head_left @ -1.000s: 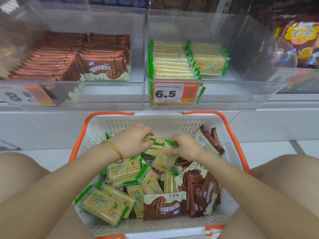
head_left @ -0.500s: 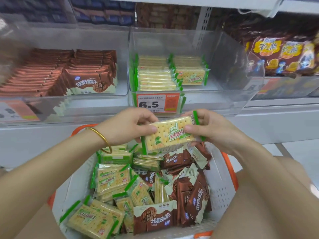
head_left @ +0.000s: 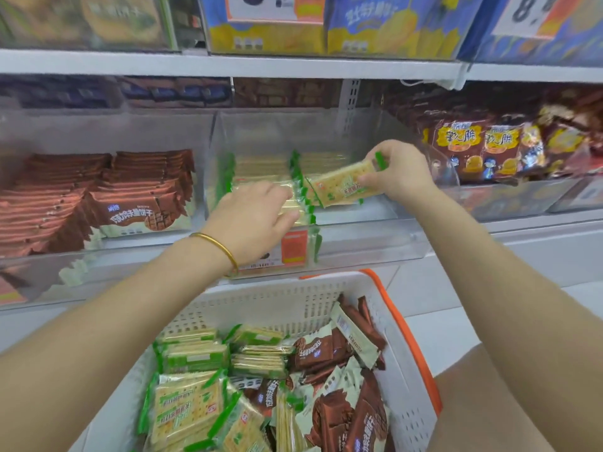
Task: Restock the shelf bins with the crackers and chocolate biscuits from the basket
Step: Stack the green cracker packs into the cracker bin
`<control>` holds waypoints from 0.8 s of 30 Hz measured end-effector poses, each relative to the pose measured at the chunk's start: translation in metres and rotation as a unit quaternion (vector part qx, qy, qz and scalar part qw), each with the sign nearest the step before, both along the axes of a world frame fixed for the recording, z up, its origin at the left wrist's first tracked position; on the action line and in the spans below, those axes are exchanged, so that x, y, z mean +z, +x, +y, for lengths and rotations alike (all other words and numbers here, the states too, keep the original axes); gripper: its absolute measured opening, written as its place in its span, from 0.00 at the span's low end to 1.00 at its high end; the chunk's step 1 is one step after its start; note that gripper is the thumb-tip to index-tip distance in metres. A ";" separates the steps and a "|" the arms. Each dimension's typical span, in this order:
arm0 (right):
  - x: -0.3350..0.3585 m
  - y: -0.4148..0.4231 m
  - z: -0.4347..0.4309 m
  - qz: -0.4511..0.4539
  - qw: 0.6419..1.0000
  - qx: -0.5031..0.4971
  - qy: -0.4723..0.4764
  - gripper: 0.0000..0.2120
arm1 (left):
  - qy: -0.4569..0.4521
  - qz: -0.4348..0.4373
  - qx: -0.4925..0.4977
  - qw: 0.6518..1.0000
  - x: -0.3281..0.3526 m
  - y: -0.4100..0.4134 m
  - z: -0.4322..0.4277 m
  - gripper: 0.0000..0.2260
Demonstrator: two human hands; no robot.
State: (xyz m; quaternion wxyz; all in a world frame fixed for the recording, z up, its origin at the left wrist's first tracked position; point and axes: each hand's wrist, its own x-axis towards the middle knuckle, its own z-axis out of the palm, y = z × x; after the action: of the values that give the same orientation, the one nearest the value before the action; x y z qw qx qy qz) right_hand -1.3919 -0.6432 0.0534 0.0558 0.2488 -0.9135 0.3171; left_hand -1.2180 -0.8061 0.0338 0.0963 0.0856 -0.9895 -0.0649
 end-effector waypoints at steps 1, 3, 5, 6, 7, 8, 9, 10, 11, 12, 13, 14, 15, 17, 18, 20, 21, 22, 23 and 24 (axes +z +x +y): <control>-0.005 -0.007 -0.006 -0.014 1.000 -0.002 0.017 0.15 | -0.001 -0.003 0.003 1.000 -0.002 -0.001 0.000 0.20; -0.016 -0.020 -0.015 -0.057 0.998 -0.001 0.037 0.15 | 0.001 -0.007 0.012 1.000 -0.006 -0.001 -0.001 0.23; -0.025 -0.031 -0.022 -0.091 0.993 0.002 0.074 0.15 | -0.001 -0.010 0.014 1.000 -0.007 0.000 -0.001 0.26; -0.027 -0.034 -0.025 -0.097 0.990 0.001 0.099 0.15 | -0.001 -0.012 0.013 1.000 -0.007 0.000 -0.001 0.26; -0.029 -0.037 -0.029 -0.096 0.987 0.000 0.127 0.16 | 0.001 -0.012 0.011 1.000 -0.007 0.000 0.000 0.25; -0.031 -0.039 -0.032 -0.090 0.985 -0.001 0.150 0.17 | 0.004 -0.013 0.010 1.000 -0.007 0.000 0.000 0.23; -0.032 -0.041 -0.036 -0.086 0.984 -0.004 0.158 0.19 | 0.008 -0.015 0.011 1.000 -0.007 0.000 0.001 0.22; -0.033 -0.043 -0.039 -0.090 0.984 -0.009 0.154 0.21 | 0.012 -0.018 0.012 1.000 -0.007 0.000 0.001 0.21; -0.034 -0.044 -0.042 -0.098 0.985 -0.017 0.143 0.24 | 0.014 -0.017 0.012 1.000 -0.007 0.000 0.001 0.20; -0.035 -0.045 -0.045 -0.105 0.985 -0.023 0.134 0.27 | 0.013 -0.016 0.011 1.000 -0.008 0.000 0.001 0.20; -0.035 -0.046 -0.047 -0.109 0.985 -0.028 0.131 0.29 | 0.011 -0.015 0.011 1.000 -0.008 0.000 0.001 0.20; -0.035 -0.047 -0.049 -0.111 0.985 -0.031 0.131 0.31 | 0.010 -0.016 0.011 1.000 -0.008 -0.001 0.001 0.20; -0.036 -0.048 -0.051 -0.113 0.984 -0.034 0.136 0.32 | 0.010 -0.015 0.009 1.000 -0.008 -0.001 0.001 0.20; -0.037 -0.047 -0.052 -0.112 0.980 -0.041 0.159 0.35 | 0.010 -0.014 0.008 1.000 -0.009 -0.001 0.000 0.22; -0.039 -0.047 -0.052 -0.110 0.978 -0.041 0.174 0.35 | 0.009 -0.012 0.006 1.000 -0.009 0.000 0.000 0.23; -0.040 -0.047 -0.052 -0.106 0.975 -0.038 0.191 0.36 | 0.007 -0.003 0.000 1.000 -0.009 0.000 0.000 0.24; -0.040 -0.047 -0.051 -0.103 0.975 -0.035 0.194 0.36 | 0.007 -0.001 -0.002 1.000 -0.009 0.001 0.000 0.23; -0.040 -0.047 -0.051 -0.098 0.975 -0.031 0.196 0.36 | 0.007 0.001 -0.003 1.000 -0.008 0.001 0.001 0.22; -0.040 -0.046 -0.050 -0.092 0.975 -0.029 0.199 0.35 | 0.005 0.005 -0.003 1.000 -0.008 0.001 0.001 0.21; -0.039 -0.045 -0.048 -0.084 0.975 -0.027 0.203 0.33 | 0.003 0.011 -0.003 1.000 -0.008 0.002 0.001 0.22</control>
State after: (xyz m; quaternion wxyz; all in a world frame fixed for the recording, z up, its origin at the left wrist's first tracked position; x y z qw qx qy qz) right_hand -1.4366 -0.6912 0.0146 -0.0640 0.2025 -0.9666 0.1435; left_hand -1.2156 -0.8047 0.0258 0.1070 0.0826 -0.9884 -0.0690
